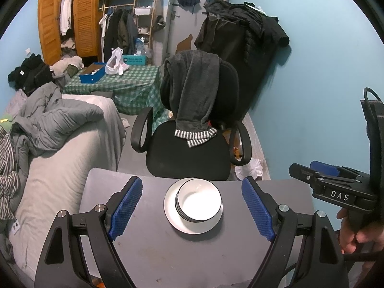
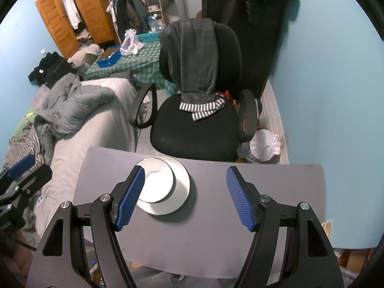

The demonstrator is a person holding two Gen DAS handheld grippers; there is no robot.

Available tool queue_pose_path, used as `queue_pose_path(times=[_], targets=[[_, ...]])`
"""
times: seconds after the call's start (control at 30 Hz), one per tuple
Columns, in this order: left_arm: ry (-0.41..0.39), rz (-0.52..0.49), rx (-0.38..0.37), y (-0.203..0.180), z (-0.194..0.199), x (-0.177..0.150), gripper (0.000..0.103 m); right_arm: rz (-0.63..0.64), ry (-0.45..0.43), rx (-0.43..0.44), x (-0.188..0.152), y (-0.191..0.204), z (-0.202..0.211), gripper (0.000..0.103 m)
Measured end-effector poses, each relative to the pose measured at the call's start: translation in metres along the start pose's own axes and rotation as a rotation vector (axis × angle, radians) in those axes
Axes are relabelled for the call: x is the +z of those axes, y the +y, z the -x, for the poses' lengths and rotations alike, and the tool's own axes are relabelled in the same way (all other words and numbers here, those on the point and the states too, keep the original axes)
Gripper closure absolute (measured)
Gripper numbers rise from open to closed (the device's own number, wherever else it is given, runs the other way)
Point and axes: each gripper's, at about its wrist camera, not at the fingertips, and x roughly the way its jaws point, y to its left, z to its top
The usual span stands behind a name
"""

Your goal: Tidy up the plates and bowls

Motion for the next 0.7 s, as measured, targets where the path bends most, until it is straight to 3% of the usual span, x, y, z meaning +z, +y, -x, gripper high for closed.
queue_pose_path(times=[0.7], targets=[[0.012,-0.030,0.023,-0.002,-0.003,-0.001,0.017,0.009,0.015,-0.002,-0.015,0.007,0.001,0.034]])
